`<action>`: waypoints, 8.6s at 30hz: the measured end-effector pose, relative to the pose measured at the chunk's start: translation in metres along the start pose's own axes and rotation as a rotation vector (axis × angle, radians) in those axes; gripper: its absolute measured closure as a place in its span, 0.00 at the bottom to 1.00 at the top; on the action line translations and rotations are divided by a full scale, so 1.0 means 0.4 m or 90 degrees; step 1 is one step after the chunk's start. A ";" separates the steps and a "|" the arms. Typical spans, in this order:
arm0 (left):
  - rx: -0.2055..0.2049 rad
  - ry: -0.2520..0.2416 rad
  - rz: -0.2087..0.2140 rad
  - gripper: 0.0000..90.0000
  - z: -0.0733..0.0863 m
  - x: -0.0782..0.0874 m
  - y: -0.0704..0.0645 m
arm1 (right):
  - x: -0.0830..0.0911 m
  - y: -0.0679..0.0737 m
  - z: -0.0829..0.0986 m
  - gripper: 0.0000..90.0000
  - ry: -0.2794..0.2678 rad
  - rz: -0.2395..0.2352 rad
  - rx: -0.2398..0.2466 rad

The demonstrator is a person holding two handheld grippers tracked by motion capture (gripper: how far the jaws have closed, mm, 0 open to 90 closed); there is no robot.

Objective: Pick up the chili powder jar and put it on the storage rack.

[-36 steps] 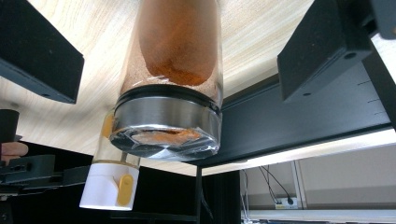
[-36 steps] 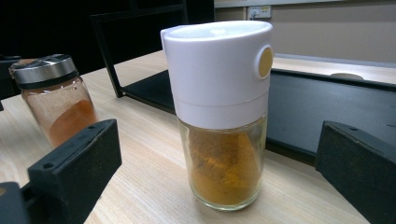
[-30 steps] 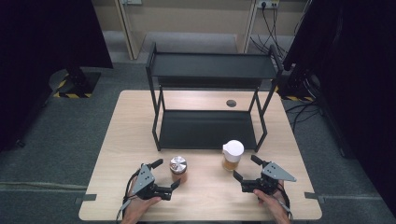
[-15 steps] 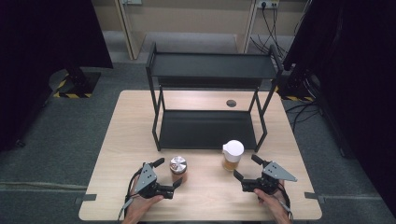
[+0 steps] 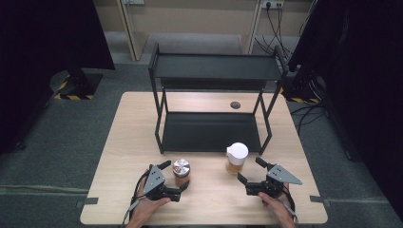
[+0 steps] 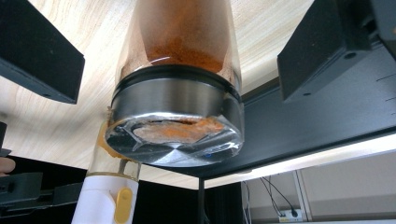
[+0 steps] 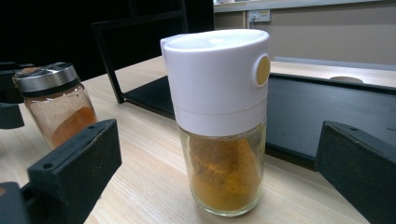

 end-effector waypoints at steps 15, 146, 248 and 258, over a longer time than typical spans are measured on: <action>0.002 0.033 -0.012 0.05 -0.016 -0.032 -0.001 | -0.001 0.000 0.001 0.01 0.002 -0.003 -0.002; -0.019 0.034 0.032 0.34 -0.586 -0.035 0.114 | -0.002 0.000 0.002 0.01 0.002 -0.012 -0.005; 0.026 0.022 -0.167 0.34 -0.913 -0.261 0.214 | 0.000 -0.008 0.004 0.01 0.002 -0.025 -0.010; 0.026 0.026 -0.176 0.34 -0.898 -0.280 0.221 | 0.000 -0.008 0.005 0.01 0.002 -0.025 -0.010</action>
Point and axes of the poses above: each handheld gripper's, and its own axes: x roughly backward along the jaws, z roughly out of its underside, y roughly to its left, the point moved 4 cm from there along -x, roughly forward along the jaws
